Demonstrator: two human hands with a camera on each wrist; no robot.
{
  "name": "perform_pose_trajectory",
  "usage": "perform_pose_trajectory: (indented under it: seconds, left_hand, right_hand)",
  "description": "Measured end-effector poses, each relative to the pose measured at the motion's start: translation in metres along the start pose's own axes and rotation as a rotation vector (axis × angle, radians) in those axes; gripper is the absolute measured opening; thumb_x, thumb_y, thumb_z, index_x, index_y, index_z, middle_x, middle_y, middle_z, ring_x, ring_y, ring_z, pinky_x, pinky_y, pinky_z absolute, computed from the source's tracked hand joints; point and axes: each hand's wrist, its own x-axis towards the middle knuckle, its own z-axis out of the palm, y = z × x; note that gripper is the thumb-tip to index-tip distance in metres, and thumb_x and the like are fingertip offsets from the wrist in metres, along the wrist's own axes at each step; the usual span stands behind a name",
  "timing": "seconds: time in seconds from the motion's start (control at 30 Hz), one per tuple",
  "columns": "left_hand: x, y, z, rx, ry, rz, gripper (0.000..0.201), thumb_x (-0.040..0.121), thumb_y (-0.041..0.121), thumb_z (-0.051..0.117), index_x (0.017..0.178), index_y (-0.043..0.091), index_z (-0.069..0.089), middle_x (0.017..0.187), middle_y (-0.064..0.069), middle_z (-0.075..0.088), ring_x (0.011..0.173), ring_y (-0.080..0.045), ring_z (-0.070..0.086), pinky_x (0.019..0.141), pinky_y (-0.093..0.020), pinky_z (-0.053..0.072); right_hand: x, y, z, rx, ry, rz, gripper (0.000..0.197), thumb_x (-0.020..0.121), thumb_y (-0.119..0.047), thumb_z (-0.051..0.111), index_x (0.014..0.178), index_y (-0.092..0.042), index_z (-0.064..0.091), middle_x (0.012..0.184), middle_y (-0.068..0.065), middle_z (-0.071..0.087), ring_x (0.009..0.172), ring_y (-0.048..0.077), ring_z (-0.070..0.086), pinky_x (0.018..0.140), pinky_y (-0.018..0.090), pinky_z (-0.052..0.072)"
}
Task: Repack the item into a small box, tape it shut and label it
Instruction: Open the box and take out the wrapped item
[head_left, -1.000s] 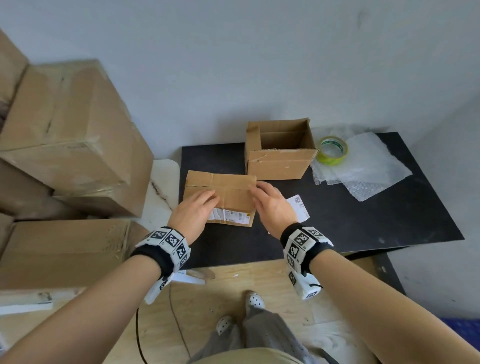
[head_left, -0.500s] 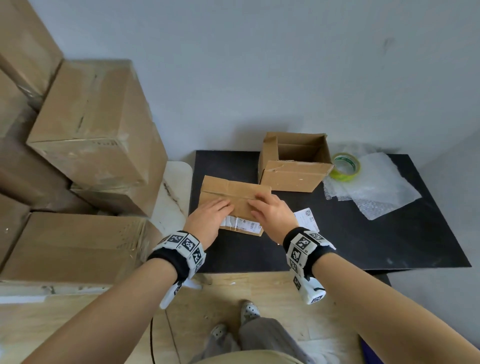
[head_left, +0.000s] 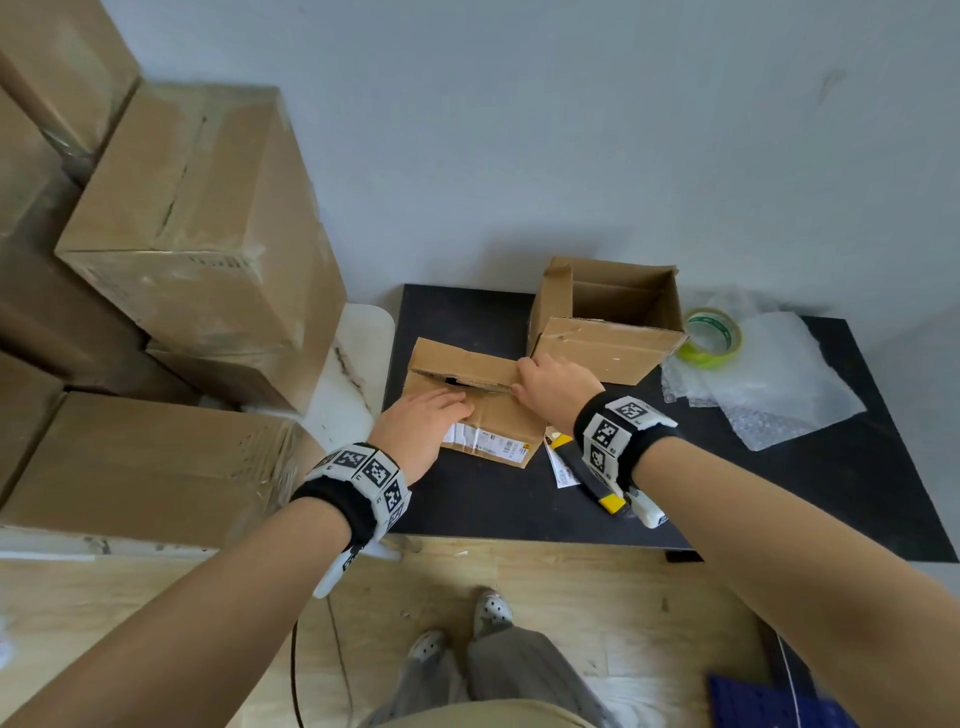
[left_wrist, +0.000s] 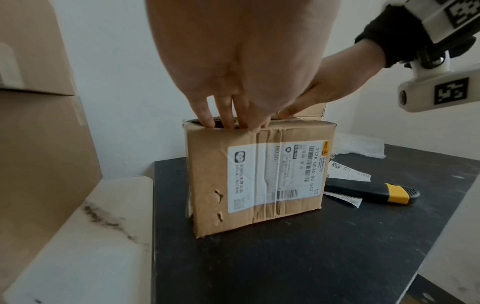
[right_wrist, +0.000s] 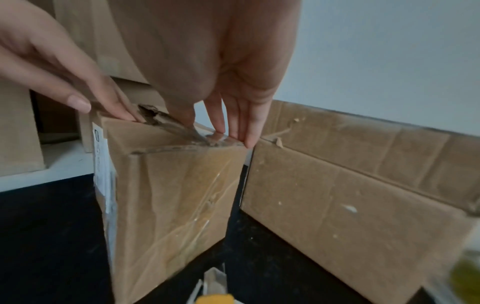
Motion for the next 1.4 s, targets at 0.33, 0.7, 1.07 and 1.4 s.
perform_pose_trajectory:
  seconds: [0.33, 0.7, 1.07, 1.4]
  left_hand:
    - [0.004, 0.001, -0.005, -0.03, -0.014, 0.029, 0.049, 0.09, 0.0, 0.049, 0.135, 0.02, 0.05, 0.142, 0.002, 0.047, 0.131, -0.018, 0.041, 0.108, -0.03, 0.031]
    - [0.004, 0.001, -0.006, -0.015, -0.045, -0.002, 0.052, 0.093, 0.001, 0.046, 0.139, 0.024, 0.045, 0.148, 0.004, 0.04, 0.136, -0.016, 0.035, 0.111, -0.029, 0.026]
    - [0.007, -0.003, -0.002, -0.073, -0.058, -0.032, 0.055, 0.092, -0.004, 0.043, 0.14, 0.024, 0.043, 0.149, 0.003, 0.038, 0.138, -0.016, 0.033, 0.111, -0.03, 0.029]
    - [0.0, -0.004, -0.002, -0.071, -0.003, 0.029, 0.038, 0.097, 0.015, 0.046, 0.134, 0.022, 0.051, 0.146, 0.004, 0.04, 0.133, -0.015, 0.037, 0.108, -0.031, 0.034]
  right_hand:
    - [0.005, -0.01, -0.013, -0.157, -0.034, -0.062, 0.046, 0.099, -0.043, 0.036, 0.116, -0.004, 0.054, 0.111, 0.01, 0.061, 0.1, 0.026, 0.061, 0.071, 0.03, 0.044]
    - [0.011, -0.023, -0.007, -0.347, -0.067, -0.208, 0.033, 0.101, -0.018, 0.034, 0.109, -0.005, 0.063, 0.109, 0.013, 0.063, 0.101, 0.031, 0.061, 0.073, 0.034, 0.048]
    - [0.019, -0.024, -0.026, -0.254, -0.121, -0.141, 0.024, 0.097, -0.011, 0.042, 0.112, -0.005, 0.06, 0.112, 0.01, 0.063, 0.102, 0.029, 0.062, 0.079, 0.032, 0.049]
    - [0.017, 0.027, -0.035, 0.356, -0.027, 0.054, 0.025, 0.098, -0.026, 0.045, 0.112, -0.01, 0.057, 0.103, 0.009, 0.061, 0.093, 0.021, 0.057, 0.08, 0.029, 0.046]
